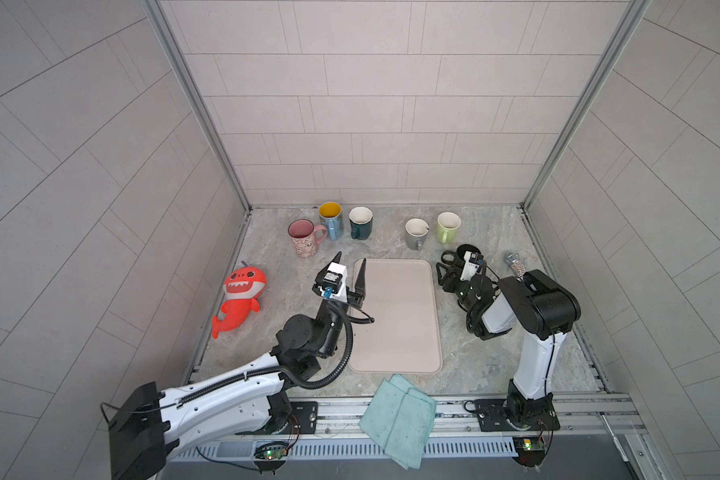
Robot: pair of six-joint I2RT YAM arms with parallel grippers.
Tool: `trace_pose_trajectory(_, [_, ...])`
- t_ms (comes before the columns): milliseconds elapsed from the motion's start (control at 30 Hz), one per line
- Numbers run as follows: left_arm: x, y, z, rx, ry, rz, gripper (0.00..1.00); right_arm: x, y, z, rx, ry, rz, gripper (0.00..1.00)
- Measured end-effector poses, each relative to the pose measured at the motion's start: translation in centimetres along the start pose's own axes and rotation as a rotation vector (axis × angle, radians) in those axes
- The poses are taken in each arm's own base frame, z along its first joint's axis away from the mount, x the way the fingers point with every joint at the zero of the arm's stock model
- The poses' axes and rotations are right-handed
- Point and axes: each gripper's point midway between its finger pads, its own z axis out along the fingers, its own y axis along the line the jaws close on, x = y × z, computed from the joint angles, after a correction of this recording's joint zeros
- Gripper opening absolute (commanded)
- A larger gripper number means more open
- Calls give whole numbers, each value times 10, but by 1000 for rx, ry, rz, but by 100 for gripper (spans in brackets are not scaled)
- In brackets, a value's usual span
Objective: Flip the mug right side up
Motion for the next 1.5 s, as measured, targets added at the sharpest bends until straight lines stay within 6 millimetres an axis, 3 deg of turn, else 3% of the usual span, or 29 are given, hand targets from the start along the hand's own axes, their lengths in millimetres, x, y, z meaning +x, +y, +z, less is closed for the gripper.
trace_pose_trajectory(233, [-6, 7, -7, -8, -18, -14, 63, -5, 16, -24, -3, -10, -25, 99])
trace_pose_trajectory(400, [-7, 14, -11, -22, -17, -13, 67, -12, 49, -47, -34, -12, -52, 99])
trace_pose_trajectory(567, [-6, 34, -14, -106, 71, 31, 79, -12, 103, -97, -64, 41, -111, 99])
trace_pose_trajectory(667, [-12, 53, -9, -198, 137, 67, 87, -44, 127, -139, -89, -1, -115, 99])
trace_pose_trajectory(733, [-8, 67, -6, -267, 186, 93, 88, -77, 125, -167, -60, -65, -114, 99])
trace_pose_trajectory(833, [14, 100, 2, -395, 293, 117, 88, -118, 117, -201, 21, -132, -154, 99])
trace_pose_trajectory(900, [33, 125, 7, -480, 362, 117, 89, -138, 113, -214, 81, -140, -202, 99])
trace_pose_trajectory(967, [64, 150, 9, -557, 453, 126, 89, -148, 108, -217, 157, -117, -268, 99])
trace_pose_trajectory(1067, [113, 181, 10, -644, 590, 145, 88, -152, 89, -205, 302, -55, -368, 99])
trace_pose_trajectory(1200, [177, 213, 6, -723, 743, 154, 88, -156, 31, -182, 537, 38, -406, 99])
trace_pose_trajectory(1267, [203, 228, -4, -755, 789, 143, 88, -160, -15, -177, 662, 73, -361, 99])
trace_pose_trajectory(1367, [225, 244, -26, -788, 810, 102, 90, -164, -59, -177, 763, 95, -305, 99])
trace_pose_trajectory(1500, [234, 259, -41, -822, 784, 43, 90, -167, -84, -163, 791, 114, -292, 99])
